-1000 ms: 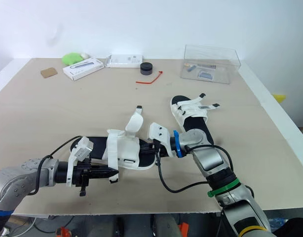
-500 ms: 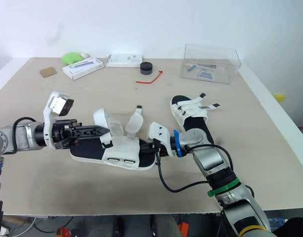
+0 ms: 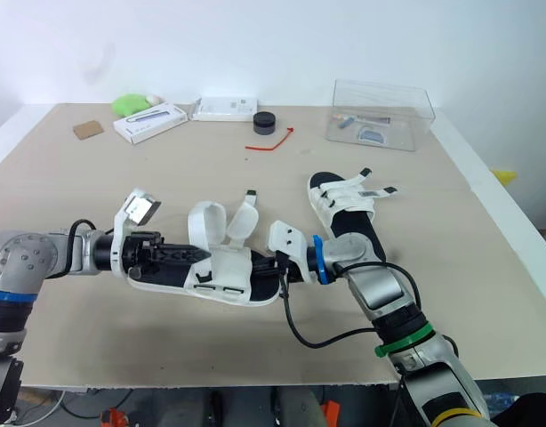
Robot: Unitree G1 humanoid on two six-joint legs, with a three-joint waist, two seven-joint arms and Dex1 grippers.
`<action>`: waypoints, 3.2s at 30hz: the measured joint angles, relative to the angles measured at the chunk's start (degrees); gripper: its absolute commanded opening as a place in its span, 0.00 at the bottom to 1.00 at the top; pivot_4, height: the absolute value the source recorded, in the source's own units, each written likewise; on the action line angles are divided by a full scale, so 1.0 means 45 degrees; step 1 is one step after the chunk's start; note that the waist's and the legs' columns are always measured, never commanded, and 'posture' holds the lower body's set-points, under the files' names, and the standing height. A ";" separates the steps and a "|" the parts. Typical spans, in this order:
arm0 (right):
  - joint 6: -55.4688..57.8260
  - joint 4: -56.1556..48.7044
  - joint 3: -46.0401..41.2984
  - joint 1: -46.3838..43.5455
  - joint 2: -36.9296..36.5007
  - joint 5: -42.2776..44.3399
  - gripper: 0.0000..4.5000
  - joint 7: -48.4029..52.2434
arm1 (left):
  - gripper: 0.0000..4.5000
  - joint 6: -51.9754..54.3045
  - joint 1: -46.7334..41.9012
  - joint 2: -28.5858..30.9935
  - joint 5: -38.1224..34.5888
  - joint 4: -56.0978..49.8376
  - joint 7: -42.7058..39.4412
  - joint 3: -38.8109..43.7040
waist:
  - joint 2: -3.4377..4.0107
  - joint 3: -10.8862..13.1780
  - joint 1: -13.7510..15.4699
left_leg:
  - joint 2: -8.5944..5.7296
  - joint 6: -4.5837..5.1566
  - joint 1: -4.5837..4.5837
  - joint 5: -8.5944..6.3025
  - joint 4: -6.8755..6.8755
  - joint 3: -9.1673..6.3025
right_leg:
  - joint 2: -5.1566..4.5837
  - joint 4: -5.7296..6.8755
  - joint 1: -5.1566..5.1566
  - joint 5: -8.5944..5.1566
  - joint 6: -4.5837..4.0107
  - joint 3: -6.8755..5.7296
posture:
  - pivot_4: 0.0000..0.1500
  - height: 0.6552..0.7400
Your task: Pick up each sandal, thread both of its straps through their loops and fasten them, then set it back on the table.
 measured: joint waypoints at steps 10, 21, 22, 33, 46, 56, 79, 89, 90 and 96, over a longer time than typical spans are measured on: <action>0.0134 -0.0213 -0.0010 0.0075 -0.0111 0.0012 0.00 -0.0042 | 0.01 0.0266 -0.0034 0.0033 0.0388 -0.0303 -0.1100 -0.0118 | -0.0001 -0.0001 0.0001 | -0.0003 0.0002 -0.0018 -0.0003 0.0001 -0.0025 | -0.0022 -0.0004 -0.0003 -0.0011 0.0014 -0.0003 | 1.00 1.00; 0.0139 -0.0211 -0.0009 0.0073 -0.0107 0.0014 0.00 -0.0073 | 0.01 0.0329 0.0143 0.0174 0.1119 -0.0667 -0.1657 -0.0295 | -0.0001 -0.0001 0.0003 | -0.0008 0.0002 -0.0019 -0.0002 0.0001 -0.0038 | -0.0021 -0.0004 -0.0001 -0.0013 0.0014 -0.0010 | 1.00 1.00; 0.0139 -0.0210 -0.0009 0.0073 -0.0107 0.0013 0.00 -0.0076 | 0.01 0.0329 0.0142 0.0174 0.1168 -0.0667 -0.1722 -0.0327 | -0.0001 -0.0001 0.0003 | -0.0009 0.0002 -0.0019 -0.0003 0.0001 -0.0038 | -0.0021 -0.0004 -0.0001 -0.0013 0.0013 -0.0010 | 1.00 1.00; 0.0191 -0.0318 -0.0008 0.0124 -0.0124 0.0011 0.00 -0.0188 | 0.01 -0.0077 0.0008 0.0043 0.1888 -0.0642 -0.2151 -0.0761 | -0.0001 -0.0001 0.0006 | -0.0010 0.0002 -0.0021 -0.0002 0.0001 -0.0040 | -0.0021 -0.0004 0.0000 -0.0014 0.0014 -0.0011 | 1.00 1.00; 0.0318 -0.0438 -0.0008 0.0157 -0.0131 0.0016 0.00 -0.0258 | 0.01 -0.0570 -0.0449 -0.0159 0.2740 -0.0535 -0.2760 -0.1345 | -0.0001 -0.0001 0.0005 | -0.0015 0.0002 -0.0025 -0.0003 0.0002 -0.0045 | -0.0019 -0.0004 0.0000 -0.0019 0.0015 -0.0012 | 1.00 1.00; 0.0359 -0.0450 -0.0009 0.0157 -0.0131 0.0020 0.00 -0.0263 | 0.01 -0.0744 -0.0518 -0.0131 0.3087 -0.0518 -0.3057 -0.1434 | -0.0001 -0.0001 0.0005 | -0.0015 0.0003 -0.0025 -0.0003 0.0002 -0.0048 | -0.0018 -0.0004 0.0000 -0.0019 0.0015 -0.0015 | 1.00 1.00; 0.0336 -0.0450 -0.0009 0.0156 -0.0164 0.0019 0.00 -0.0211 | 0.01 -0.0905 -0.0340 0.0170 0.3396 -0.1335 -0.3483 -0.1485 | -0.0001 -0.0001 0.0008 | -0.0015 0.0003 -0.0030 -0.0003 0.0002 -0.0057 | -0.0022 -0.0004 0.0000 -0.0022 0.0017 -0.0020 | 1.00 1.00; 0.0232 -0.0437 -0.0003 0.0157 -0.0176 0.0012 0.00 -0.0188 | 0.01 -0.1423 0.0585 0.0198 0.3738 -0.1805 -0.3132 -0.1681 | -0.0001 -0.0001 0.0008 | -0.0011 0.0004 -0.0030 -0.0004 0.0002 -0.0061 | -0.0023 -0.0004 -0.0001 -0.0026 0.0020 -0.0022 | 1.00 1.00; 0.0232 -0.0437 -0.0003 0.0157 -0.0190 0.0007 0.00 -0.0188 | 0.01 -0.1534 0.0589 0.0173 0.3768 -0.1814 -0.3068 -0.1680 | -0.0001 -0.0001 0.0015 | -0.0011 0.0004 -0.0031 -0.0003 0.0002 -0.0066 | -0.0025 -0.0003 0.0000 -0.0026 0.0019 -0.0026 | 1.00 1.00; 0.0209 -0.0423 -0.0002 0.0156 -0.0204 -0.0002 0.00 -0.0148 | 0.01 -0.1835 0.0698 0.0149 0.3853 -0.2067 -0.2866 -0.1678 | -0.0001 -0.0001 0.0017 | -0.0012 0.0004 -0.0030 -0.0003 0.0005 -0.0064 | -0.0032 -0.0002 0.0003 -0.0025 0.0021 -0.0025 | 1.00 1.00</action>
